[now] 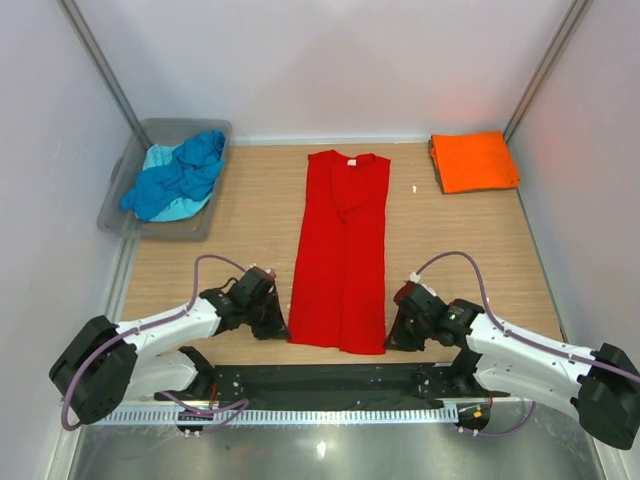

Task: Fold and stack the t-shirts
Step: Fold the tshirt

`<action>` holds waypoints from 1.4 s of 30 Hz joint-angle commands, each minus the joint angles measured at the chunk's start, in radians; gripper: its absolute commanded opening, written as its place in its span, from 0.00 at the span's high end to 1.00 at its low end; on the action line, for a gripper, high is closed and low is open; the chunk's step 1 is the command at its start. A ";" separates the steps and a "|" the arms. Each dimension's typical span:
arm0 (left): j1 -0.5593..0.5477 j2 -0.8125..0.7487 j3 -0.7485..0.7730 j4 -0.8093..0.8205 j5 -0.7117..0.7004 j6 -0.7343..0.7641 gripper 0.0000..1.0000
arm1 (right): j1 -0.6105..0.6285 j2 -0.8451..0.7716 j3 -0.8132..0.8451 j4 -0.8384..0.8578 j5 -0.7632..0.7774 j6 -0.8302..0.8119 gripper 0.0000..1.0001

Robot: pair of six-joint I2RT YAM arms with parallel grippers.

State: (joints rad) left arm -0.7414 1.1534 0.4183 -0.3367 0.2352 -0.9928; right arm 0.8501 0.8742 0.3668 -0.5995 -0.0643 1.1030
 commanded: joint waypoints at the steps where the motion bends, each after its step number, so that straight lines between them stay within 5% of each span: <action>1: -0.009 -0.032 0.014 -0.010 -0.013 -0.024 1.00 | 0.007 -0.007 0.035 -0.016 0.041 0.006 0.99; 10: -0.009 0.003 0.002 0.091 0.013 -0.087 1.00 | 0.006 0.034 0.078 0.023 0.060 -0.020 0.99; 20: 0.045 0.094 0.168 0.050 -0.031 -0.066 1.00 | -0.012 0.264 0.285 0.006 0.176 -0.130 0.99; 30: 0.233 0.376 0.470 0.025 0.049 0.097 1.00 | -0.219 0.518 0.532 0.041 0.115 -0.379 0.99; 42: 0.330 0.779 0.988 -0.041 0.119 0.221 1.00 | -0.442 0.842 0.917 -0.008 0.126 -0.597 0.99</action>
State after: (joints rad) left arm -0.4347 1.8870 1.3090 -0.3527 0.3195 -0.8257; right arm 0.4332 1.6909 1.1904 -0.5915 0.0437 0.5854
